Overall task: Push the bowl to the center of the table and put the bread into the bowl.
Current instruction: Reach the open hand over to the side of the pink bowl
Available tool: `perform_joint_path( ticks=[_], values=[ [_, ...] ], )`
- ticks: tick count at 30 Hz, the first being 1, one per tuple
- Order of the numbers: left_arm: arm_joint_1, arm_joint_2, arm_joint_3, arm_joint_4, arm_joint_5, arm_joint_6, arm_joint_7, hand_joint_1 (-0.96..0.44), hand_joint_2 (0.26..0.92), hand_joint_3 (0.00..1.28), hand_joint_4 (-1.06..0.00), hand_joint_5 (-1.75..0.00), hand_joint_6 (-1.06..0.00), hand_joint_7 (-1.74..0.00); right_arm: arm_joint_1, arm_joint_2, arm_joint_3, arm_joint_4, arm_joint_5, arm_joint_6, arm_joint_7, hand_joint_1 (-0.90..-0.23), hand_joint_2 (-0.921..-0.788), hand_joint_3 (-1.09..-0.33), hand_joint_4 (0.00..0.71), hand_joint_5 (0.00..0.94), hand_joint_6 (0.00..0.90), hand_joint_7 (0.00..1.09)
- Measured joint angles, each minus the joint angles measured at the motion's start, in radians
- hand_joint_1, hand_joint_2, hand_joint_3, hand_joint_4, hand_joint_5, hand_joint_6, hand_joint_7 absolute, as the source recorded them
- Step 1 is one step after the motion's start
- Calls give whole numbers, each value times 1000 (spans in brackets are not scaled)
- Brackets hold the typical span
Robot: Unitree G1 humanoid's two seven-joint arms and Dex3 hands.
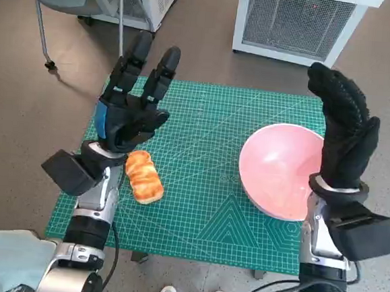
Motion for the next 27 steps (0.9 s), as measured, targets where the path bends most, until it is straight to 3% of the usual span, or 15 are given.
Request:
perform_joint_path(
  ticks=[27],
  values=[
    [8,-9,0,0,0,0,-1,-198,921,138,-292,0,-360,-1,7,-12,2,2,0,0,0,-507,-921,-807,297,2,-1,652]
  ],
)
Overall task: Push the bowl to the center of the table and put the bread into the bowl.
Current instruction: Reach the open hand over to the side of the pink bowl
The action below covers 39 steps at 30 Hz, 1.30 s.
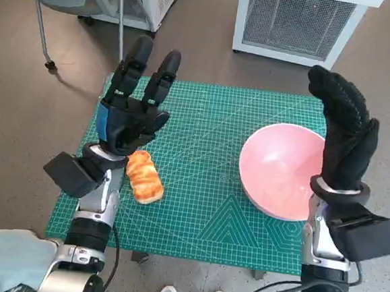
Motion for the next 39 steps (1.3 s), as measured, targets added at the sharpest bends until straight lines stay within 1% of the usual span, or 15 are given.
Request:
perform_joint_path(
  ticks=[7,11,15,17,19,22,24,26,27,28,30,31,33,35,39],
  values=[
    [0,-5,0,0,0,0,-6,-207,921,136,-292,0,-362,-2,3,-1,-2,0,2,0,0,-509,-921,-804,298,3,-1,654],
    [0,-7,0,0,0,0,-8,-219,921,134,-293,0,-363,-3,6,-10,-15,6,8,-12,9,-508,-921,-801,300,4,-1,657],
    [1,-8,0,0,0,0,-9,-229,921,132,-293,-1,-365,-3,14,-37,-51,45,40,-41,29,-512,-921,-796,301,4,-1,644],
    [3,-7,2,0,-1,0,-9,-230,921,132,-293,-1,-365,-3,23,-54,-74,67,46,-56,30,-516,-921,-795,300,4,-1,626],
    [6,-6,4,-1,-1,0,-9,-228,921,132,-293,-1,-365,-3,32,-70,-99,94,44,-78,25,-516,-921,-796,299,3,-1,613],
    [11,-5,5,-1,-1,0,-9,-222,921,132,-294,-1,-366,-3,45,-91,-137,135,25,-109,-7,-507,-921,-803,298,2,-1,605],
    [14,-5,5,-1,-1,0,-9,-218,921,133,-294,-1,-367,-4,55,-102,-161,160,3,-128,-39,-494,-921,-810,296,1,-1,593],
    [15,-6,5,-1,-1,0,-9,-211,921,137,-293,0,-370,-4,67,-110,-177,179,-3,-142,-60,-455,-921,-835,292,0,-1,579],
    [18,-4,7,-1,-1,0,-8,-211,921,138,-293,0,-371,-5,100,-117,-203,217,-5,-154,-91,-451,-921,-838,291,0,-1,582],
    [18,-5,6,-1,-1,0,-8,-212,921,139,-293,0,-371,-5,101,-118,-206,231,-11,-156,-100,-445,-921,-842,286,0,-1,590],
    [18,-7,4,-1,0,0,-8,-213,921,140,-292,0,-372,-5,104,-121,-213,282,-34,-155,-135,-443,-921,-848,280,0,-1,598],
    [18,-7,3,-1,0,0,-8,-214,921,141,-292,0,-372,-5,108,-123,-216,312,-40,-153,-150,-443,-921,-850,277,0,-1,601],
    [18,-5,4,-2,0,0,-5,-215,921,142,-292,0,-372,-5,123,-121,-219,387,-42,-144,-173,-439,-921,-854,273,0,-1,603],
    [19,-1,7,-2,1,1,-1,-217,921,142,-292,0,-373,-5,132,-115,-217,449,-41,-141,-183,-434,-921,-857,271,0,-1,601],
    [19,2,6,-3,1,5,5,-215,921,143,-292,0,-375,-5,128,-101,-211,547,-34,-136,-184,-420,-921,-856,276,3,0,594]
  ],
)
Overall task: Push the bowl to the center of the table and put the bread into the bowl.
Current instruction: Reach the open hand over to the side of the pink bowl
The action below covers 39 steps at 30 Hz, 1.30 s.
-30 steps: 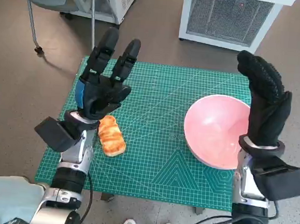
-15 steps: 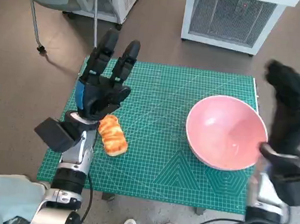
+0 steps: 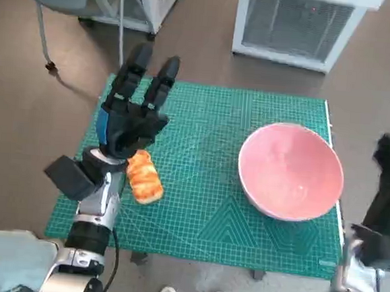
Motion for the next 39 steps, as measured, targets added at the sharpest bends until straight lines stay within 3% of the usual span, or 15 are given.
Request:
perform_joint_path(
  ticks=[5,17,25,39],
  values=[
    [0,0,-2,-4,0,7,0,-218,921,144,-292,0,-376,-5,-43,30,3,125,38,11,39,-411,-921,-850,286,8,5,585],
    [8,13,-3,-42,0,25,0,-233,921,140,-297,-2,-378,-5,-160,95,12,275,74,72,103,-427,-921,-849,283,3,31,524],
    [29,23,-2,-65,0,42,0,-225,921,140,-299,-3,-379,-4,-222,140,13,308,84,125,135,-429,-921,-850,268,0,42,505],
    [69,54,12,-129,0,64,10,-211,921,144,-304,-3,-399,-12,-331,177,6,353,95,169,163,-446,-921,-847,292,11,79,479]
  ],
)
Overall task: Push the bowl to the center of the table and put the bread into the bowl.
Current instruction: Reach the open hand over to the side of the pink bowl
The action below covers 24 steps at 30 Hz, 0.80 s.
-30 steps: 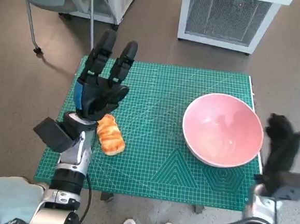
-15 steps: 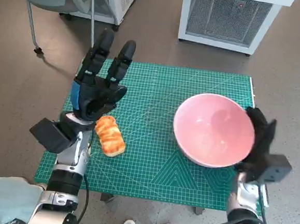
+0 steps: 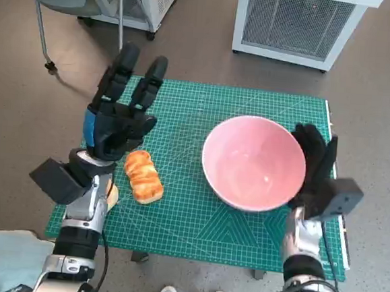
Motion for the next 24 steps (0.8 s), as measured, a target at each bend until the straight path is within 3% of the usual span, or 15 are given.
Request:
perform_joint_path(
  ticks=[7,13,24],
  values=[
    [9,3,6,-8,0,8,6,-206,921,145,-308,-4,-400,-11,-53,20,-5,31,11,34,13,-465,-921,-830,295,10,99,470],
    [13,5,10,-14,1,9,19,-209,921,145,-310,-4,-401,-10,-92,31,3,54,-2,68,-5,-478,-921,-820,295,8,103,458],
    [55,47,17,-59,12,8,21,-233,921,148,-315,-4,-403,-8,-113,11,14,56,-21,76,-18,-472,-921,-827,305,10,112,438]
  ],
)
